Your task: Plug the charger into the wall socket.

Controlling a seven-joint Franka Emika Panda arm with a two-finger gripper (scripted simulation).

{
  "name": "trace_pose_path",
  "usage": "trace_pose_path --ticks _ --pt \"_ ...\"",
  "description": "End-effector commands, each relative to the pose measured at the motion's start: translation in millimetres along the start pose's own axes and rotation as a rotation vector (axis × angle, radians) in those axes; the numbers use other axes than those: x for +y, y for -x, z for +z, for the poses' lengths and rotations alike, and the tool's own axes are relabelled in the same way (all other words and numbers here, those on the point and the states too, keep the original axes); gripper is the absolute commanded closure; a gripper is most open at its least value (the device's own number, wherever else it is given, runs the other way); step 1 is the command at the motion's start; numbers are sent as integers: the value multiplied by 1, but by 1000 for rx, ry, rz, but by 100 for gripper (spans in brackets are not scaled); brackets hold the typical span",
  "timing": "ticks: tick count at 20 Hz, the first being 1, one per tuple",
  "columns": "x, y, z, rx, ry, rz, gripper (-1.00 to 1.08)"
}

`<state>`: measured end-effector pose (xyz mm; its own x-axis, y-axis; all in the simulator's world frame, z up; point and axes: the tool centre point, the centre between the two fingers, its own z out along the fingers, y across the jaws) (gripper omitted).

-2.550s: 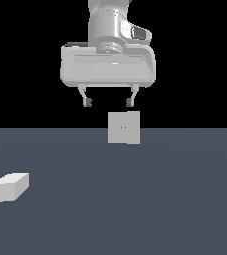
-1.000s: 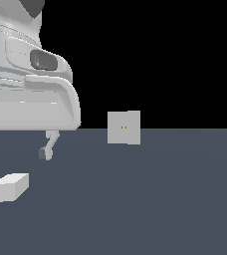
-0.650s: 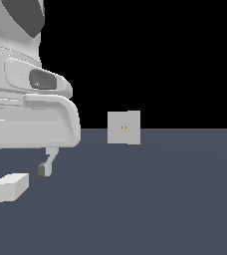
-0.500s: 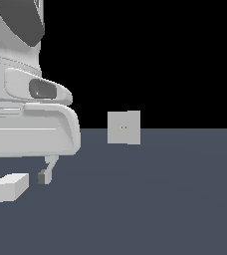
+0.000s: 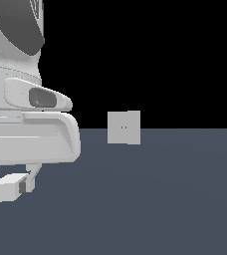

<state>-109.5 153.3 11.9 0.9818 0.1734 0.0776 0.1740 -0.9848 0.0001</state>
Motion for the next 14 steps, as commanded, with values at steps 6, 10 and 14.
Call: trace_pose_path --ticks 6,10,14 --pt "0 0 0 0 0 0 108" --pt "4 -4 -2 0 1 12 108" --pt "18 -16 -9 0 3 50 108"
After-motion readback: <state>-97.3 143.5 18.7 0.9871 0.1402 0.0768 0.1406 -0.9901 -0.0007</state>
